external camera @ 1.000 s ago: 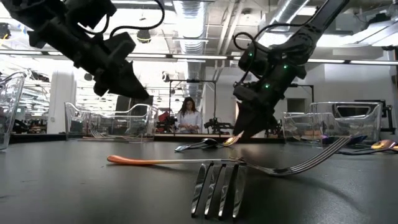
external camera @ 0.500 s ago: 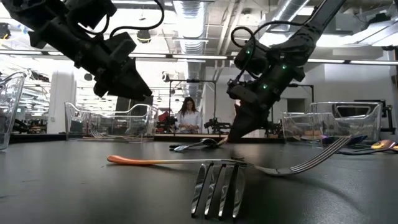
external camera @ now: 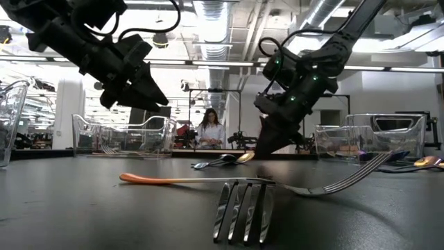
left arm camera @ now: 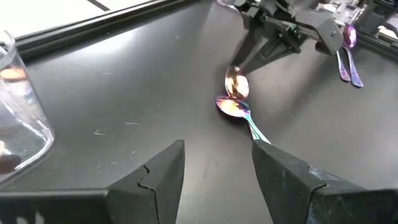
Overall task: Sort silverware by color (type)
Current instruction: Put the violet spoon into the top right transparent bin
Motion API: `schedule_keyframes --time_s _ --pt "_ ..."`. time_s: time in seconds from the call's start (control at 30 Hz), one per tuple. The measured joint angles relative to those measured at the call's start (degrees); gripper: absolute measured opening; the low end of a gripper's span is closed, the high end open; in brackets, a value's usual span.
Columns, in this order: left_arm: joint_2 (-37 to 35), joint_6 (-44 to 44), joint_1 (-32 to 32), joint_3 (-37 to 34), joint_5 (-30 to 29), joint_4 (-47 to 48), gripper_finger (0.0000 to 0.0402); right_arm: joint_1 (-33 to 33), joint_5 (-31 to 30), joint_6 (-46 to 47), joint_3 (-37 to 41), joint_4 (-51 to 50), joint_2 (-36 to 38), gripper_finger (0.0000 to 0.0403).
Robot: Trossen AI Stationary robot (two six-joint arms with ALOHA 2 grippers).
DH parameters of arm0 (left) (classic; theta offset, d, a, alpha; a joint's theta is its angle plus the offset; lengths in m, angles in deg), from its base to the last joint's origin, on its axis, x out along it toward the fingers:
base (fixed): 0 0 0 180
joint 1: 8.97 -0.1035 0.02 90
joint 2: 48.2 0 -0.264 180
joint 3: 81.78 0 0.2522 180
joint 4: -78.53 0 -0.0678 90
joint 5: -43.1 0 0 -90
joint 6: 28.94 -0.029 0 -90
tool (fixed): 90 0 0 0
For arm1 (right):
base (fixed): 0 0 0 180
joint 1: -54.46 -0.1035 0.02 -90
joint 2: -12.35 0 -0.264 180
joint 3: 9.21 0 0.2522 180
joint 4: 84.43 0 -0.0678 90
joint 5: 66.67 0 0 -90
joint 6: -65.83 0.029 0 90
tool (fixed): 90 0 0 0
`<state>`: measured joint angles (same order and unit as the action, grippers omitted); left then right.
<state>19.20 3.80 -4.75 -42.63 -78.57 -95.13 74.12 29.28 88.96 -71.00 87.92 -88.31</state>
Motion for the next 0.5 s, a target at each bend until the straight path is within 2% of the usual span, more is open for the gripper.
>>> schedule_keyframes --time_s 0.13,0.27,0.37,0.5 --pt "0.0 0.0 0.1 0.0 -0.6 0.2 0.0176 -0.9 1.7 0.7 0.0 4.5 -1.7 0.0210" --pt "0.0 0.1 0.1 0.0 -0.6 0.4 0.0176 -1.9 1.8 1.9 0.0 6.0 -3.8 0.0225" --pt "0.0 0.0 0.1 0.0 -0.7 0.4 0.0176 -2.5 1.4 1.7 0.0 8.2 -5.4 0.0199" --pt "0.0 0.0 0.1 0.0 -0.7 0.4 0.0176 -2.7 1.2 0.6 -0.1 11.5 -7.3 0.0110"
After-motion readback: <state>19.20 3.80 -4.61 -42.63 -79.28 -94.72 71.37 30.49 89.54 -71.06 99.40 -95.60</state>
